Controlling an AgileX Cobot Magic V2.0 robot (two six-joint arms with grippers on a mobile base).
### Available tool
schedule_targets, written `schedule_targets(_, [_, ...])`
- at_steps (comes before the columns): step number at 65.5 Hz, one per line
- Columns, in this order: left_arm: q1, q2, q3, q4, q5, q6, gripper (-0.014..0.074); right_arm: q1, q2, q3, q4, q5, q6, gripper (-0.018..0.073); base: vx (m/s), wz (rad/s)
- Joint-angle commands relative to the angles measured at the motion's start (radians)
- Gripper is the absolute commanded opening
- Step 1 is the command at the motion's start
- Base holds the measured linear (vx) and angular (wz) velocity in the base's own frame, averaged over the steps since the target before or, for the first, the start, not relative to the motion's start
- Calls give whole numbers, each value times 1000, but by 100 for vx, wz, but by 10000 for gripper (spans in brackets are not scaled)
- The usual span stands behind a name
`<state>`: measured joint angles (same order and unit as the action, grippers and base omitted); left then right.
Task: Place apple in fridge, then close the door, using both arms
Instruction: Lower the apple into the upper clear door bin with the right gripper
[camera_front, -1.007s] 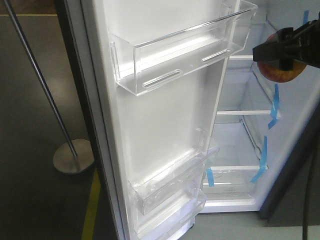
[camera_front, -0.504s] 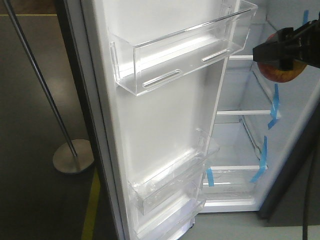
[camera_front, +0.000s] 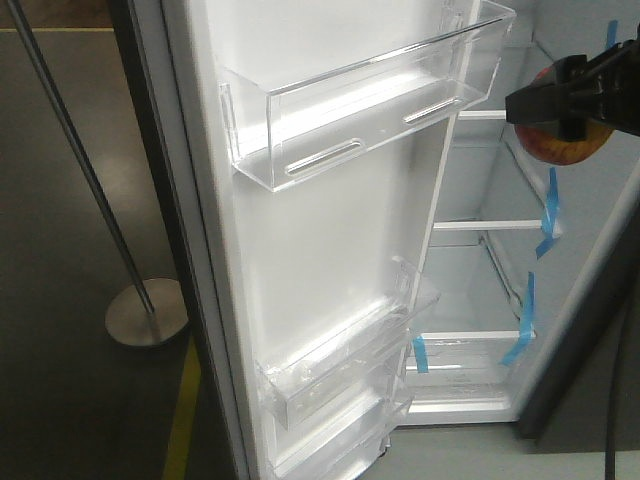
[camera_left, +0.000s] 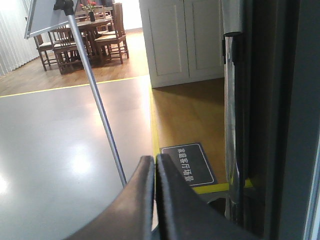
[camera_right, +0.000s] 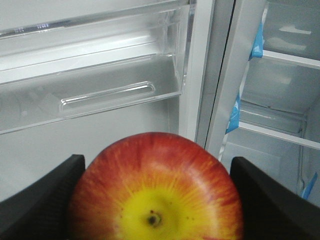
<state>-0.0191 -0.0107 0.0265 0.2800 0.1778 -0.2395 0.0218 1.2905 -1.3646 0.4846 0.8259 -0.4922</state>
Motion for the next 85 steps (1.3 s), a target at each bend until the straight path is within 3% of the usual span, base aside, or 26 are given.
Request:
schedule_targets(1, [1, -17, 14, 3, -72, -3, -8, 1, -29, -29, 26, -63, -2, 133, 0, 0])
schedule_targets(40, [1, -17, 14, 3, -72, -3, -8, 1, -29, -29, 26, -65, -2, 133, 0, 0])
schedule_targets(55, [1, -17, 14, 3, -72, -3, -8, 1, -46, -38, 76, -209, -7, 133, 0, 0])
schedule_targets(60, [1, -17, 14, 3, -72, -3, -8, 1, -49, -84, 148, -241, -50, 133, 0, 0])
schedule_targets(67, [1, -17, 14, 3, -72, -3, -8, 1, -24, -193, 300, -219, -195, 133, 0, 0])
schedule_targets(78, [1, -17, 14, 3, -72, -3, -8, 1, 103, -398, 604, -85, -427, 133, 0, 0])
schedule_targets(85, [1, -17, 14, 3, -72, -3, -8, 1, 209, -516, 709, 14, -495, 133, 0, 0])
